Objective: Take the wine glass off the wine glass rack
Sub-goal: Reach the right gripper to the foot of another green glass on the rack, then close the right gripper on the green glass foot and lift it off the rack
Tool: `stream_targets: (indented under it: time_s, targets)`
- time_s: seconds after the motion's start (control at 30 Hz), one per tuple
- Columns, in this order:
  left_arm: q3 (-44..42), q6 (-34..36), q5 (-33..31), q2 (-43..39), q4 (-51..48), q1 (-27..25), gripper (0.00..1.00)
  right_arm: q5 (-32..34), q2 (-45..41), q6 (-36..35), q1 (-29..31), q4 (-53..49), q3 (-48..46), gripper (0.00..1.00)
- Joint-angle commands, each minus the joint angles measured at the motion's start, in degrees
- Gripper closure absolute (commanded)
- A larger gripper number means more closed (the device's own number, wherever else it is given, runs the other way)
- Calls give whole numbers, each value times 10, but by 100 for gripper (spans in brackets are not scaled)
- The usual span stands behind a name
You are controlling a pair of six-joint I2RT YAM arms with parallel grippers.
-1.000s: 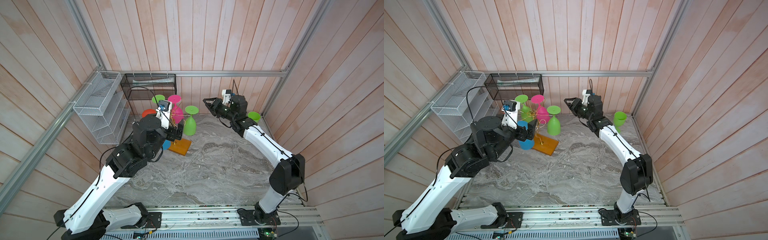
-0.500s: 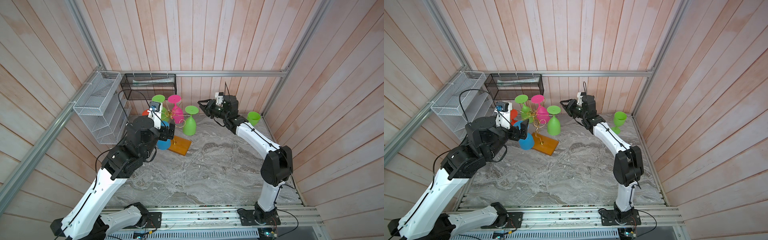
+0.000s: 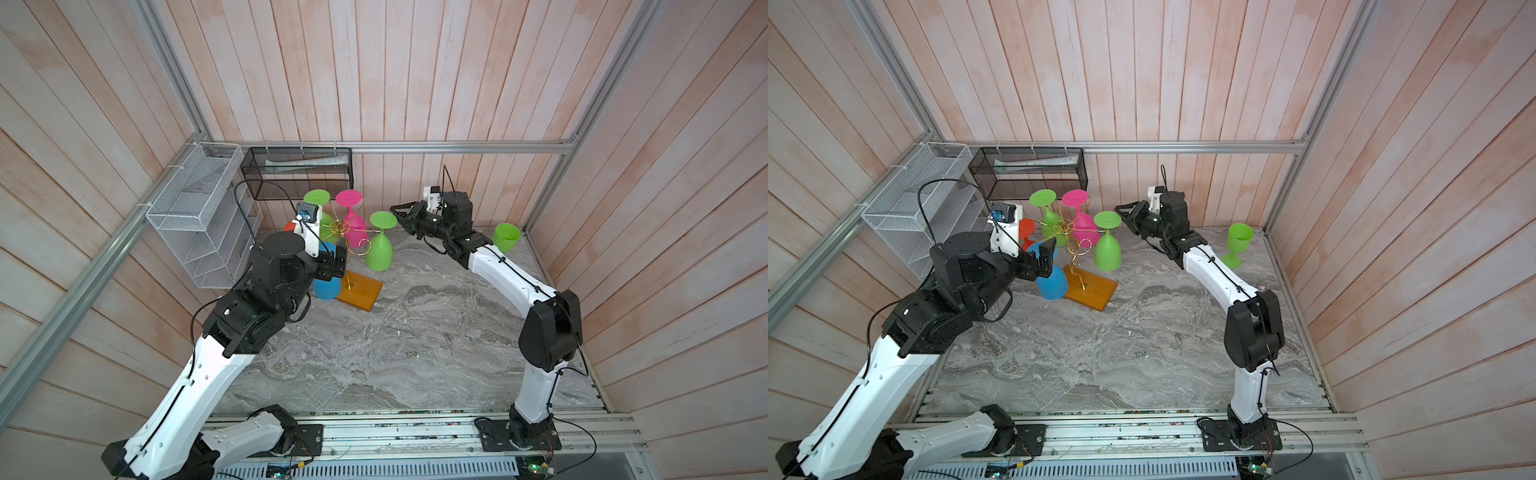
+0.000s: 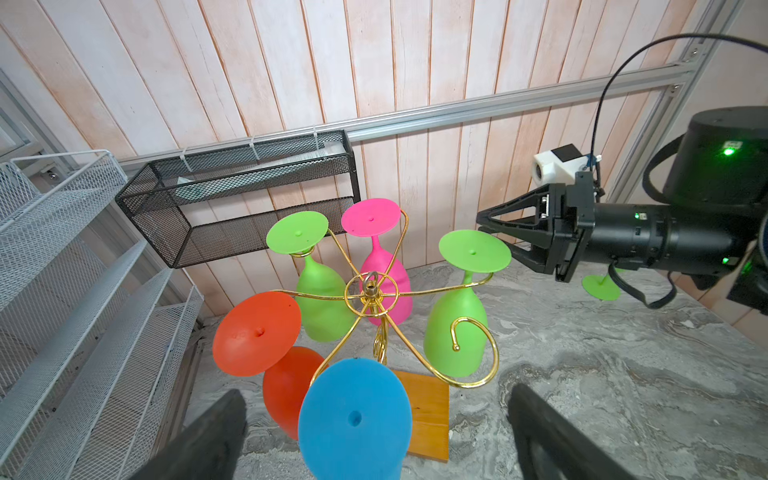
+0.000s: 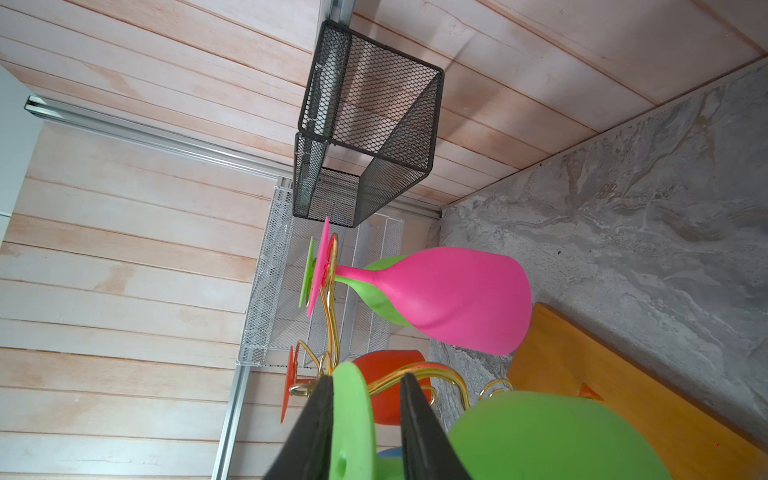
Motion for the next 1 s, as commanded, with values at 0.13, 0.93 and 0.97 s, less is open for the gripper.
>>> stream_targets:
  time_s: [0.13,0.93,0.97]
  targets:
    - [-2,-1,16,-4,3,8,1,-7,-21,-5,10,5,-9,74]
    - [-13,-8,27,-17,7,21,1,21,-100,-18,13,5,-74,100]
    - [-12,-9,28,-17,7,22,0,21,-104,-18,13,6,-76,100]
